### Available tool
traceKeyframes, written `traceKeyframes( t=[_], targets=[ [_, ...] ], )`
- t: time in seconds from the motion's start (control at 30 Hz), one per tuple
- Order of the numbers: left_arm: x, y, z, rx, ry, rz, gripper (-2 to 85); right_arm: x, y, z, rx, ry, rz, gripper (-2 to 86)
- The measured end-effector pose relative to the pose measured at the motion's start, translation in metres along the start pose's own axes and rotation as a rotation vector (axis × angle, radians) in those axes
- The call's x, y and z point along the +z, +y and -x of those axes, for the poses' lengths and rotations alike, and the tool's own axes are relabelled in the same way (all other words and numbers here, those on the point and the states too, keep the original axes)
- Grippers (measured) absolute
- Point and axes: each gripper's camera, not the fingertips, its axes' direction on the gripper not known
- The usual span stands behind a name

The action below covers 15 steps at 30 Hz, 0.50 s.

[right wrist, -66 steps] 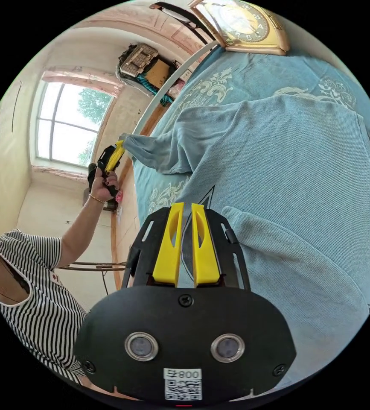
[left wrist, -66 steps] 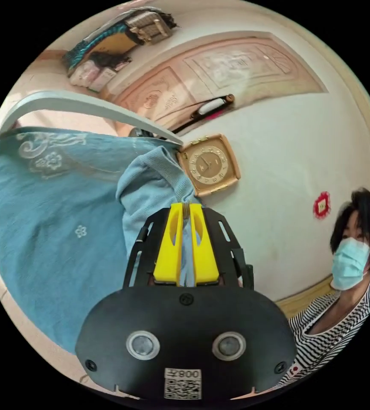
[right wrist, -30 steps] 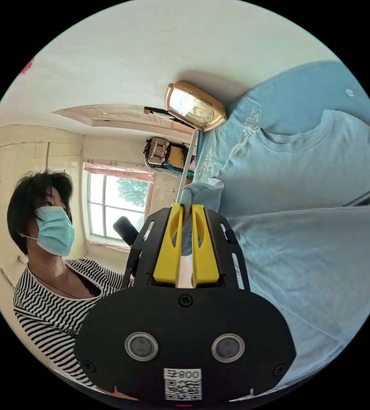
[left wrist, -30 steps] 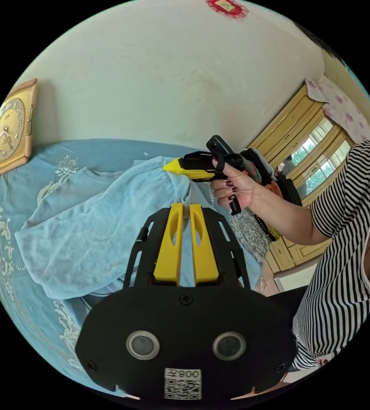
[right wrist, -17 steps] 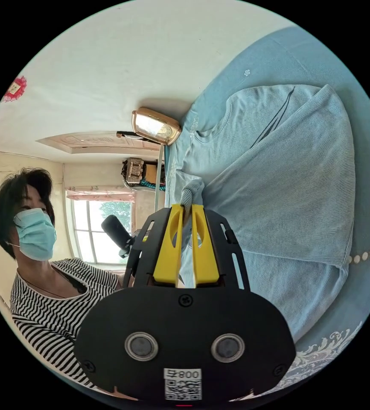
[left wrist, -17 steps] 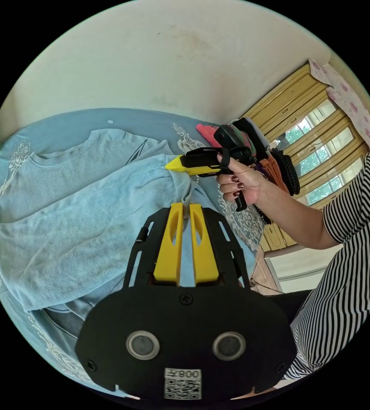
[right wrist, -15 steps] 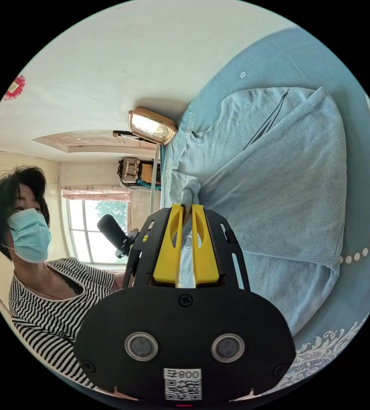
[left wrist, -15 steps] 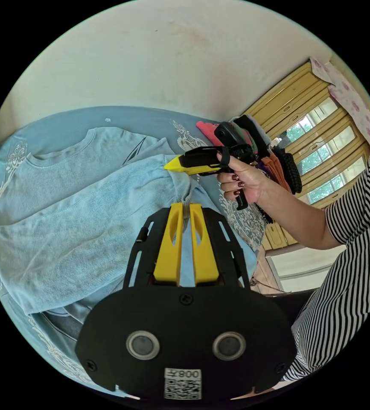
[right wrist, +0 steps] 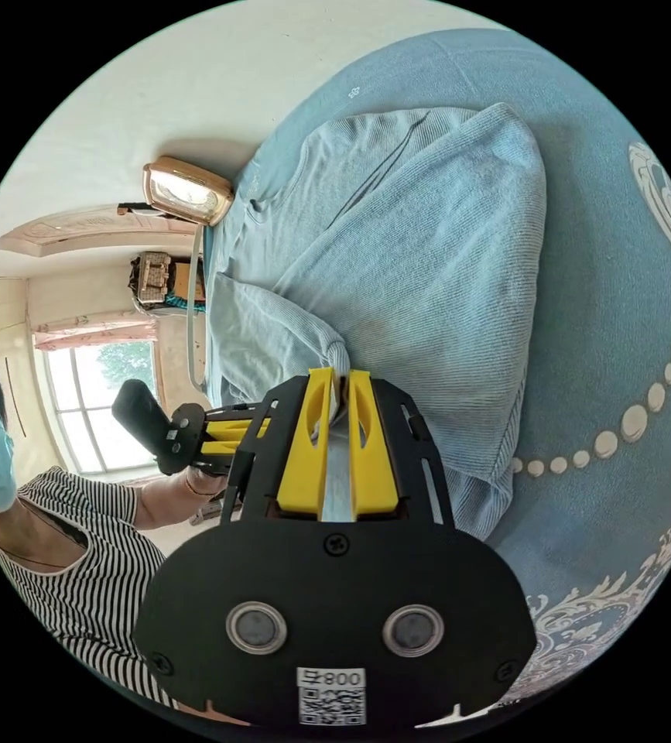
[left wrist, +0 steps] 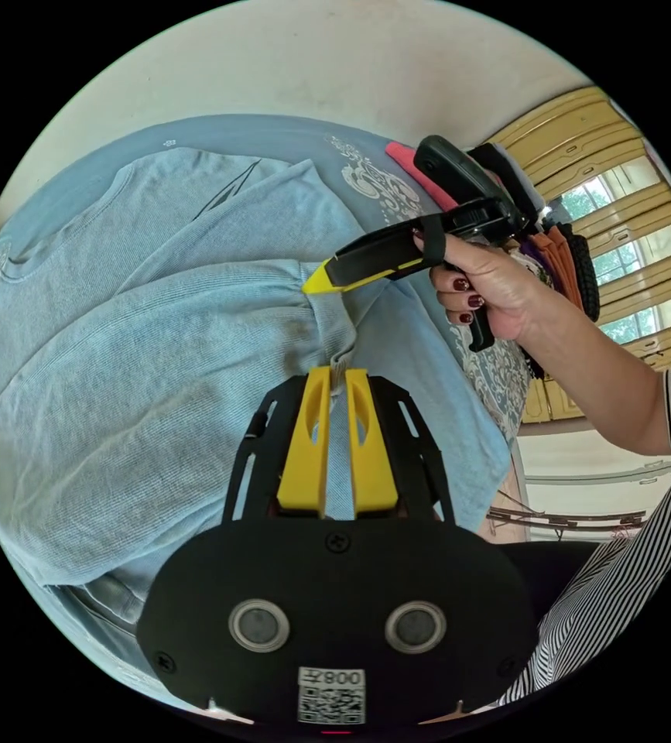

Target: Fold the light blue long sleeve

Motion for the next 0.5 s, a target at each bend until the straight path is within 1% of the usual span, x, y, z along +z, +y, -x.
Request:
traceKeyframes(
  t=[0.07, 0.17, 0.2, 0.23, 0.3, 0.37, 0.43, 0.5],
  targets=[
    [0.003, 0.003, 0.001, 0.004, -0.008, -0.002, 3.9, -0.001, 0.003, 0.004, 0.009, 0.011, -0.024, 3.2],
    [0.004, 0.012, 0.005, -0.001, -0.009, -0.021, 4.7, -0.011, 0.011, 0.013, 0.048, 0.106, -0.093, 2.8],
    [0.005, 0.017, 0.006, 0.000, -0.017, -0.028, 5.1, -0.015, 0.015, 0.022, 0.053, 0.164, -0.132, 2.5],
    [0.006, 0.022, 0.007, 0.004, -0.022, -0.033, 5.4, -0.018, 0.018, 0.035, 0.036, 0.207, -0.166, 2.1],
    [0.009, 0.031, 0.011, 0.001, -0.027, -0.035, 5.8, -0.012, 0.019, 0.058, -0.028, 0.229, -0.190, 1.3],
    [0.010, 0.041, 0.017, -0.010, -0.016, -0.043, 6.0, 0.009, 0.012, 0.077, -0.102, 0.231, -0.136, 0.8],
    [0.007, 0.057, 0.029, -0.027, 0.012, -0.063, 5.8, 0.046, -0.003, 0.085, -0.132, 0.310, -0.016, 0.4],
    [-0.001, 0.075, 0.040, -0.049, 0.037, -0.098, 5.5, 0.057, -0.009, 0.087, -0.135, 0.308, -0.015, 0.2]
  ],
)
